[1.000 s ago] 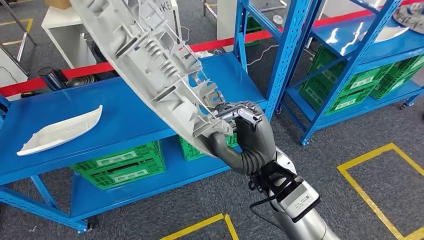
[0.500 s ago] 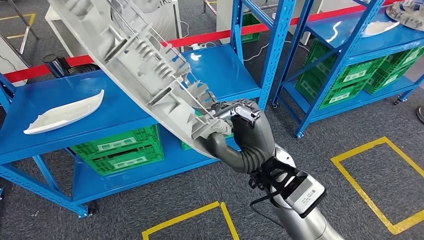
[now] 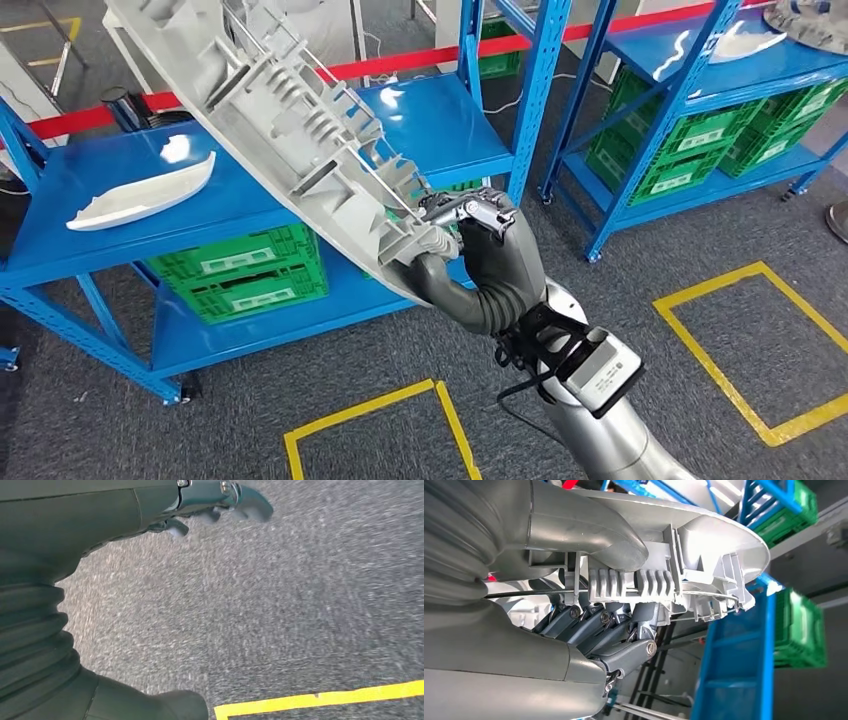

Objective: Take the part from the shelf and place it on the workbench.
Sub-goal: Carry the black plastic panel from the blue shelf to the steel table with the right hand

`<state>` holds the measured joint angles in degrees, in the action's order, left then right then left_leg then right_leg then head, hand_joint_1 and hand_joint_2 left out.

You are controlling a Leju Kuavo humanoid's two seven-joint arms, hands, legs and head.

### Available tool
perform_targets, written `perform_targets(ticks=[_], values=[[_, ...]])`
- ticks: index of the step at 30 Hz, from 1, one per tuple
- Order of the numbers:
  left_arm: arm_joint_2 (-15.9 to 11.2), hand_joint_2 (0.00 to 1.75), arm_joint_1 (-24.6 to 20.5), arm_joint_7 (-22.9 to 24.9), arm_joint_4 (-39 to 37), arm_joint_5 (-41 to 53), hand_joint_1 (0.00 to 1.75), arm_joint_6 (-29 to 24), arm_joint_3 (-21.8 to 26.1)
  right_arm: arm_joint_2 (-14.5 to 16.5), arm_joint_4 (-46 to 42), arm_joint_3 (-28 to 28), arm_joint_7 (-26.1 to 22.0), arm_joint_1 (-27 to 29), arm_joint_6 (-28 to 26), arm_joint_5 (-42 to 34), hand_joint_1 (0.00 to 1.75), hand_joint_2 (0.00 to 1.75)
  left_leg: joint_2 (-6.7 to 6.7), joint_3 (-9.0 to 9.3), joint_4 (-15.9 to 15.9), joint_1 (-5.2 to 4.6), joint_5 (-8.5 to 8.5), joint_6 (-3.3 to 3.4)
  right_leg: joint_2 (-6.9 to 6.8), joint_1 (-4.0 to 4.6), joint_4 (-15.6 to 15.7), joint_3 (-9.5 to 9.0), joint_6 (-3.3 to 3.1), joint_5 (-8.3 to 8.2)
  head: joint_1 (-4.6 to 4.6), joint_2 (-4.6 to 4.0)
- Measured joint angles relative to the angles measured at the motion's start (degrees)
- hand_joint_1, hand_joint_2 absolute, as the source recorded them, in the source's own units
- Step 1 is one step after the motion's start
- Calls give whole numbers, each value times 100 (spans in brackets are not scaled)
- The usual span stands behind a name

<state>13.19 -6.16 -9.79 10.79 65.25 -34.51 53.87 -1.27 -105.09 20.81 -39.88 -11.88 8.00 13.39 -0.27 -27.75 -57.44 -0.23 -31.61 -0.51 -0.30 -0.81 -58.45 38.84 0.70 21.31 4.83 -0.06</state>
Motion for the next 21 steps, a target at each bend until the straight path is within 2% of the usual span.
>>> perform_targets(ticks=[1,2,3,5,6,7,8,9,10,11,12,13,14,16,17,18,19,20,21], values=[[1,175,3,1,0,-4,0,-2,4,-2,10,3,-4,-10,0,0,166,175,10,-34,20,5,59,52,6,-7,-3,25,34,11,-1,-1],[2,175,5,2,1,-6,0,-3,9,-5,21,7,-7,-18,0,-1,166,175,22,-83,32,14,129,110,13,-11,-80,71,62,131,3,-1],[4,175,7,2,1,-8,0,-3,15,-9,28,10,-9,-24,1,-1,166,175,34,-143,44,25,205,155,20,-12,-259,139,86,346,2,0],[4,175,8,2,2,-10,0,-3,26,-18,43,17,-13,-32,2,-2,166,175,46,-300,28,26,336,202,24,-18,-961,324,118,941,8,0],[4,175,9,2,2,-11,0,-3,30,-21,53,19,-13,-33,2,-2,166,175,49,-388,11,22,394,205,25,-17,-1335,391,130,1124,10,0],[4,175,9,2,2,-12,0,-3,33,-25,66,19,-13,-32,3,-2,166,175,52,-480,-10,18,451,206,25,-16,-1607,403,136,1187,12,0],[4,175,9,1,2,-15,0,-3,36,-27,80,19,-13,-33,6,-6,166,175,53,-571,-35,17,503,202,24,-16,-1683,324,135,1120,16,0],[5,175,9,-1,2,-19,0,-3,38,-28,96,20,-12,-37,15,-13,166,175,54,-660,-64,16,551,192,24,-16,-1545,136,125,982,19,0],[7,175,8,-5,2,-26,0,-3,40,-30,112,20,-10,-47,33,-21,166,175,53,-737,-99,16,593,176,24,-14,-1218,-153,108,862,22,0],[10,175,8,-11,2,-33,0,-4,42,-30,131,22,-6,-64,60,-31,166,175,50,-809,-135,10,629,153,24,-4,-789,-477,84,843,31,-1],[13,175,9,-21,2,-39,0,-5,43,-30,148,25,-4,-79,86,-42,166,175,48,-860,-158,4,669,123,25,9,-414,-739,54,875,40,0],[15,175,9,-32,2,-46,0,-9,45,-32,162,27,-3,-94,107,-48,166,175,47,-893,-169,-1,712,88,28,24,-143,-901,23,938,46,1],[16,175,11,-40,2,-52,0,-11,48,-33,176,32,-3,-104,113,-47,166,175,47,-918,-165,-3,761,53,32,41,-15,-949,-7,983,51,1],[15,175,24,-53,-1,-76,0,-18,60,-37,196,37,-5,-104,84,-34,166,175,42,-959,-138,-4,852,-16,28,28,26,-882,-76,900,51,2],[15,175,34,-55,-2,-91,0,-22,74,-35,202,39,-7,-101,55,-30,166,175,36,-1009,-185,-2,786,-53,20,13,30,-830,-117,841,45,2],[14,175,46,-57,-3,-106,0,-29,88,-31,202,40,-8,-94,23,-41,166,175,29,-1077,-325,4,622,-92,10,-4,41,-774,-155,779,37,2],[14,175,53,-58,-4,-115,0,-37,102,-25,193,40,-9,-85,-7,-74,166,175,26,-1164,-577,19,372,-130,1,-10,43,-713,-181,723,28,2],[15,175,60,-57,-5,-120,0,-48,114,-16,176,41,-10,-69,-53,-115,166,175,25,-1265,-940,33,70,-167,-5,-10,42,-642,-199,665,19,2],[15,175,63,-56,-5,-123,0,-58,120,-8,154,41,-10,-51,-106,-153,166,175,25,-1342,-1318,44,-152,-195,-10,-9,41,-577,-202,612,16,2]])
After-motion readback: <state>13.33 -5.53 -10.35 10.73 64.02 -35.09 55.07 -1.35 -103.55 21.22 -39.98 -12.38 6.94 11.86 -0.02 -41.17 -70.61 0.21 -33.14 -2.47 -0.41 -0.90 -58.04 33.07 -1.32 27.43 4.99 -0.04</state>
